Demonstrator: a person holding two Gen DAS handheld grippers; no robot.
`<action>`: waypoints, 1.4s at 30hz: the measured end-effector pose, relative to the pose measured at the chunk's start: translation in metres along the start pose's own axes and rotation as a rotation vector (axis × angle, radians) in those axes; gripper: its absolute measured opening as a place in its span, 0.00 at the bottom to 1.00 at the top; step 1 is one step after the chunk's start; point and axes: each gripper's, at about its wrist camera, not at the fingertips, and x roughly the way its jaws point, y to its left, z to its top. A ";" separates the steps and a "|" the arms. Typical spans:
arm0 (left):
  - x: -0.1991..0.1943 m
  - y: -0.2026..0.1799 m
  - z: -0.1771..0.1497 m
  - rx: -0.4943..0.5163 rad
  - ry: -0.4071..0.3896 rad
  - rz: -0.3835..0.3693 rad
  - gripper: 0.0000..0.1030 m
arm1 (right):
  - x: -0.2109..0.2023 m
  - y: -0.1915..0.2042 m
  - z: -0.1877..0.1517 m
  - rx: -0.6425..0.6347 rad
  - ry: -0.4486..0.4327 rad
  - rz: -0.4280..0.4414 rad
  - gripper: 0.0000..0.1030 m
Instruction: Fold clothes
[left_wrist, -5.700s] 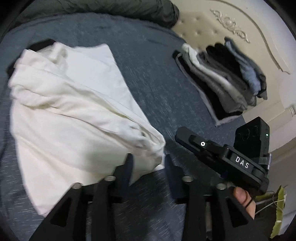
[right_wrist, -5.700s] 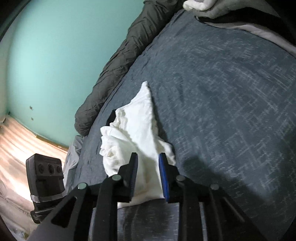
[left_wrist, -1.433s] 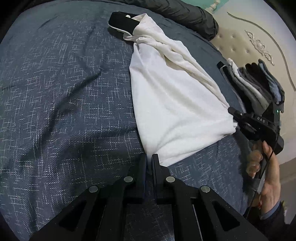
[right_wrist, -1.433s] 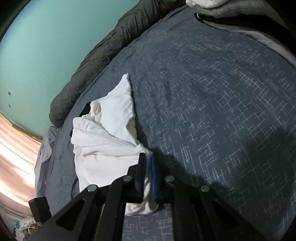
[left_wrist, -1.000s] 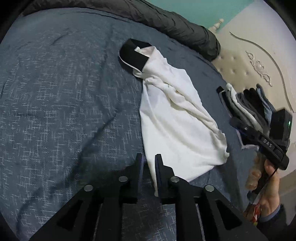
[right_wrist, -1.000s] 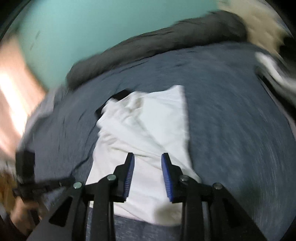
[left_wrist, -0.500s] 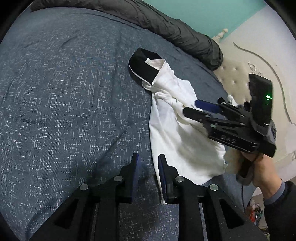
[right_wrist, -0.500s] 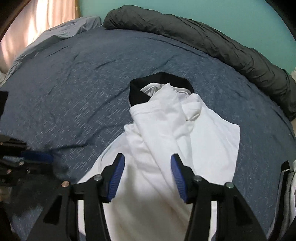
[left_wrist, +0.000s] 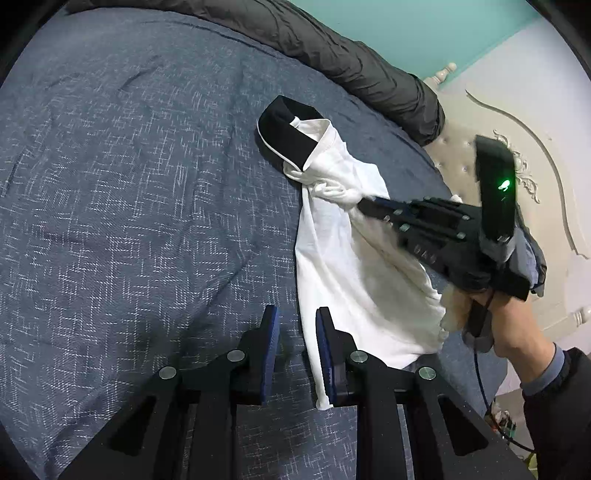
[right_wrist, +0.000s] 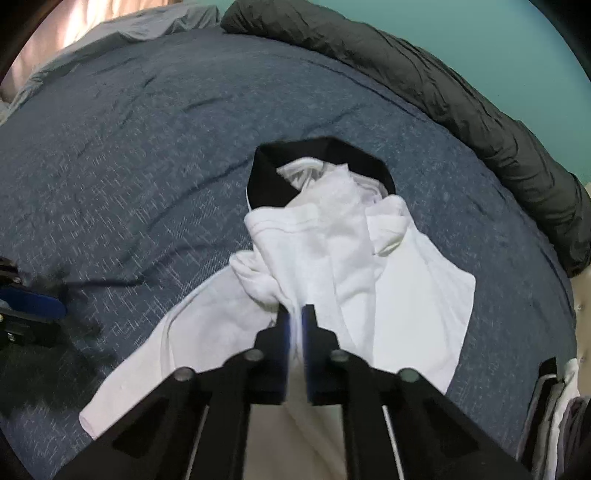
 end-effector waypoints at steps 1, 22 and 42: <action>0.000 0.000 0.000 -0.002 0.000 0.000 0.21 | -0.002 -0.005 0.001 0.015 -0.011 0.006 0.03; 0.018 0.001 -0.002 -0.014 0.041 0.002 0.22 | 0.050 -0.204 -0.060 0.820 0.072 0.048 0.03; 0.020 -0.001 -0.004 -0.019 0.046 -0.006 0.22 | 0.004 -0.052 0.042 0.060 -0.090 0.199 0.40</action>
